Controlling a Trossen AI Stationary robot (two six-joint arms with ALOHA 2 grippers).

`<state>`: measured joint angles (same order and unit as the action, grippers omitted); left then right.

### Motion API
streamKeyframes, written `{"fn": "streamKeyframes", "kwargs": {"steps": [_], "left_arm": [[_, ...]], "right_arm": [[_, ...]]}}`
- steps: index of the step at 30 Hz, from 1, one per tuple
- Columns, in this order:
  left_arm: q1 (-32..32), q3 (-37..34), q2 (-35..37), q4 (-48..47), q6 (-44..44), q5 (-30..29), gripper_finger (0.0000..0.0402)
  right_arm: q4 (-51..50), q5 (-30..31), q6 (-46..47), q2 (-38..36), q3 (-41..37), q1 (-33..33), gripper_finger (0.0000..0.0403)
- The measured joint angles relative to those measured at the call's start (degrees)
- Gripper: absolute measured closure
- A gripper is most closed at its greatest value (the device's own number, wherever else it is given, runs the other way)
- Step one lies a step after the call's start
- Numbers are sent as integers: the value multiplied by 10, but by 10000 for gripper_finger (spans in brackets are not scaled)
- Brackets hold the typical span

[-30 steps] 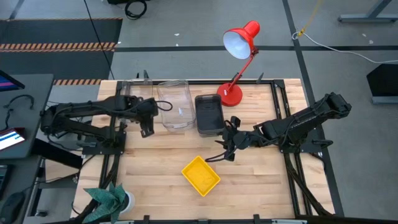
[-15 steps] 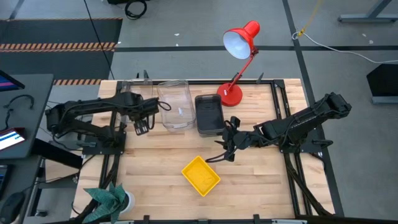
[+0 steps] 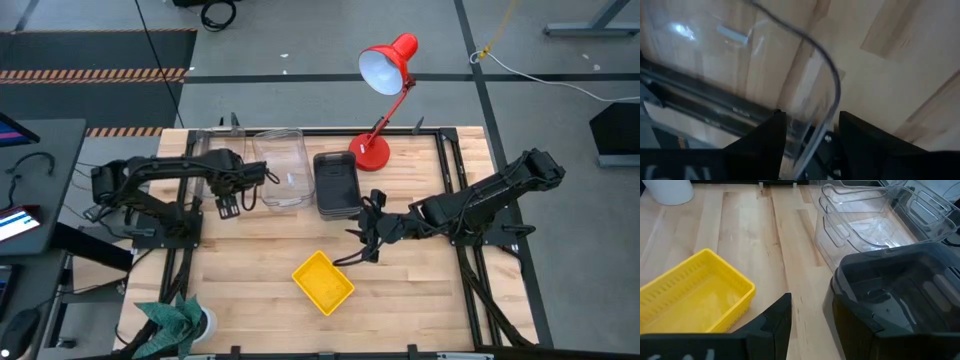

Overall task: Stack baskets by color
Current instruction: Stack the left transparent bin on the stacked transparent bins

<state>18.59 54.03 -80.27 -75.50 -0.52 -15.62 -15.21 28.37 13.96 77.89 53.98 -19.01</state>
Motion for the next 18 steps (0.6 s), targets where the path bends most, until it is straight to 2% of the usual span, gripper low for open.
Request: {"fn": "streamKeyframes", "kwargs": {"steps": [6,12,18], "left_arm": [[9,-58,0,43,16,-2,229],[12,-80,1,77,19,-2,246],[12,-91,1,97,28,-3,290]], "right_arm": [[1,0,-2,0,0,-5,255],[2,1,-6,0,0,-2,255],[2,1,-6,0,0,-2,255]]}}
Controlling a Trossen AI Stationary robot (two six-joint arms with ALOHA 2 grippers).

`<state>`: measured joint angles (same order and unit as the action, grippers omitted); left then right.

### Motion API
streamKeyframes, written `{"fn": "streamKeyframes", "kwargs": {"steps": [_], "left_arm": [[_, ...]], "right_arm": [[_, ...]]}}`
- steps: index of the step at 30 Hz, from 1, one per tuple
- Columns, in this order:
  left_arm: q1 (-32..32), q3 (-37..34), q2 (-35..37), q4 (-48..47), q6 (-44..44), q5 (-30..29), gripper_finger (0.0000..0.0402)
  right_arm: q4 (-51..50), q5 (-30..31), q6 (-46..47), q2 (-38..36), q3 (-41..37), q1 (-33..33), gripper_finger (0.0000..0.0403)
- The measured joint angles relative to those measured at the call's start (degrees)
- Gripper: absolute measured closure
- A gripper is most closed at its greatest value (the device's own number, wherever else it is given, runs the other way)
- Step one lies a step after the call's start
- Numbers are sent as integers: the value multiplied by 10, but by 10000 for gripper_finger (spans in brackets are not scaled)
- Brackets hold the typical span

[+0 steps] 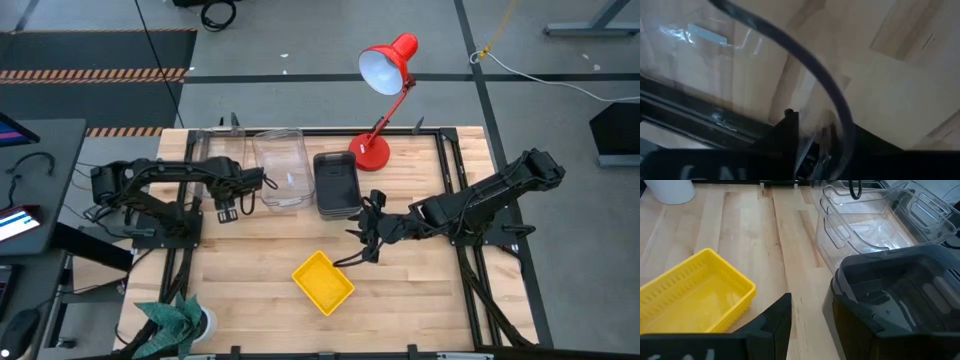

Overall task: Stack baskets by color
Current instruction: Stack the left transparent bin on the stacked transparent bins

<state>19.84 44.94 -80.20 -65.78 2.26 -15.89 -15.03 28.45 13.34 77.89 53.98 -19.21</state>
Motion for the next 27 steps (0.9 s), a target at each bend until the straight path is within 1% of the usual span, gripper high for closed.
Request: {"fn": "streamKeyframes", "kwargs": {"steps": [3,6,7,10,15,21,24,27], "left_arm": [[0,-4,0,2,-1,-7,330],[0,-2,0,1,3,-8,379],[-1,0,0,2,6,-7,387],[-3,14,0,2,-3,-18,389],[-7,54,5,-53,-37,-45,395],[-16,112,30,-117,-61,-105,395],[-28,150,46,-135,-69,-111,395],[-42,199,51,-155,-78,-135,395]], "right_arm": [[0,0,0,0,0,0,255],[0,0,0,0,0,0,255],[0,0,0,0,0,0,255],[0,0,0,0,0,0,255],[0,0,0,0,0,0,255],[0,0,0,0,0,0,255],[0,0,0,0,0,0,255],[3,0,0,0,0,0,255]]}}
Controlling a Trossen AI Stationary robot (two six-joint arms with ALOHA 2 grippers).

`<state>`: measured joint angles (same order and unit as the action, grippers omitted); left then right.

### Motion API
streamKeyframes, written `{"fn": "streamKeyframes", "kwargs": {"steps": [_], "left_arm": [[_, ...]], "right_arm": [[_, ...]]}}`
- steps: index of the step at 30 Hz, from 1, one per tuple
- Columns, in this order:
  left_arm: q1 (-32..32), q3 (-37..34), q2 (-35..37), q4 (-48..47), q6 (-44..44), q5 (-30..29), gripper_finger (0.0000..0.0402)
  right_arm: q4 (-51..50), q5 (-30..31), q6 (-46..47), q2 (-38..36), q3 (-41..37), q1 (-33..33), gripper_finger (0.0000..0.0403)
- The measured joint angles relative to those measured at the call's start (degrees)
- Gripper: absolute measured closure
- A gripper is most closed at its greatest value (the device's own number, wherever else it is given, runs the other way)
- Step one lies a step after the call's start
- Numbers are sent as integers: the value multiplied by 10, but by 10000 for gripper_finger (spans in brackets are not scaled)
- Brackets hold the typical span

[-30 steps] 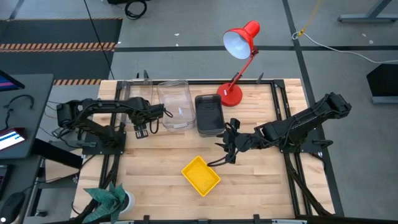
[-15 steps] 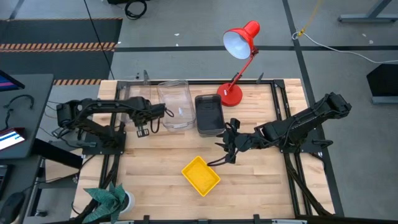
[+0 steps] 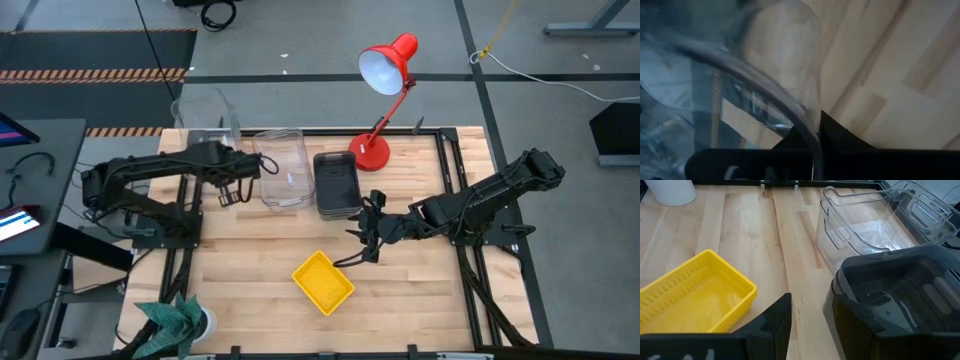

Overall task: Stack baskets by color
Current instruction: Stack the left transparent bin on the stacked transparent bins

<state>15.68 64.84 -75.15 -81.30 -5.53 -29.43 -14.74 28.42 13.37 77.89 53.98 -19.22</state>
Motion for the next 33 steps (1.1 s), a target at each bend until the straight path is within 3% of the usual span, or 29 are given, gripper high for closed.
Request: {"fn": "streamKeyframes", "kwargs": {"steps": [6,15,26,33], "left_arm": [[-37,93,6,8,-10,-20,395],[-77,202,-12,12,-42,53,395],[-128,378,-176,-4,-9,105,395],[-130,432,-273,-50,-7,132,395]], "right_arm": [[1,0,0,0,0,0,255],[1,0,0,0,0,1,255],[14,0,-16,0,0,10,255],[10,-1,-20,0,0,9,255]]}}
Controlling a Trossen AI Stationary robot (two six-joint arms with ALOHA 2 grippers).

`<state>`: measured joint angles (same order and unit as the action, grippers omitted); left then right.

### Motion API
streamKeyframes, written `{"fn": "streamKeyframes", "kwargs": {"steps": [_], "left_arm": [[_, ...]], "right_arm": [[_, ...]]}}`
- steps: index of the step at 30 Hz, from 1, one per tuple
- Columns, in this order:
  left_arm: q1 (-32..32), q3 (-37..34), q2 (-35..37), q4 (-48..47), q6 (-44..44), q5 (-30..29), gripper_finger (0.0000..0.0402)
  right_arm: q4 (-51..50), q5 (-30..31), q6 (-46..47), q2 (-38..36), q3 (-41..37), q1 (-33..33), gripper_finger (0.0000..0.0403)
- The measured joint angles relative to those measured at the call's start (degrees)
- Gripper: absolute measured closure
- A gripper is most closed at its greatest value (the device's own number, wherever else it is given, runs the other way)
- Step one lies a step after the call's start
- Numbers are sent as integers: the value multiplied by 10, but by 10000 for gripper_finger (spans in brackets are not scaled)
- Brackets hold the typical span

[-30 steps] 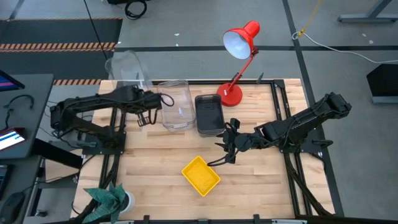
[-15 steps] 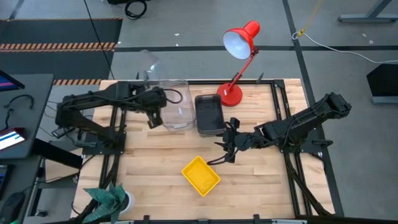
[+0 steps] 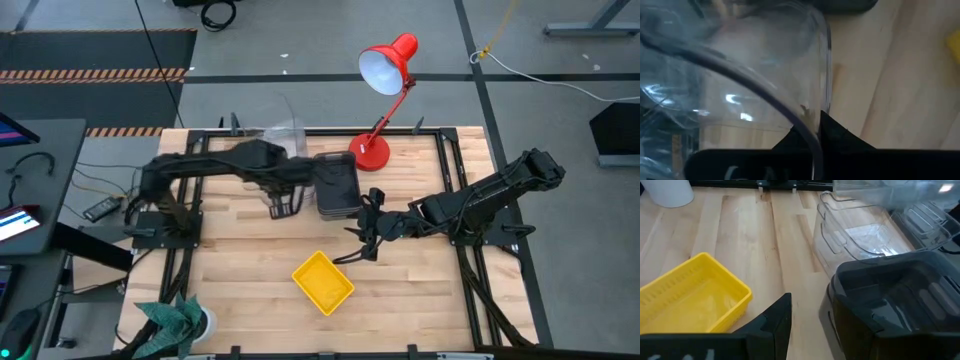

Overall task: Stack baskets by color
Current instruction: Stack the left transparent bin on the stacked transparent bins

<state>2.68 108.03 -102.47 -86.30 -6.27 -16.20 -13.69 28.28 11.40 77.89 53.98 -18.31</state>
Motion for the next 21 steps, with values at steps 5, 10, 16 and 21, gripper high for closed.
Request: {"fn": "streamKeyframes", "kwargs": {"steps": [5,10,16,21], "left_arm": [[1,1,-52,-31,-6,33,393],[11,1,-72,-37,-6,57,393],[22,1,-72,-37,-8,105,393],[21,1,-73,-38,-5,130,390]], "right_arm": [[0,-13,0,0,0,0,255],[-1,-14,0,0,0,-6,255],[-2,-14,0,0,0,-19,255],[-2,-14,-6,0,0,-19,255]]}}
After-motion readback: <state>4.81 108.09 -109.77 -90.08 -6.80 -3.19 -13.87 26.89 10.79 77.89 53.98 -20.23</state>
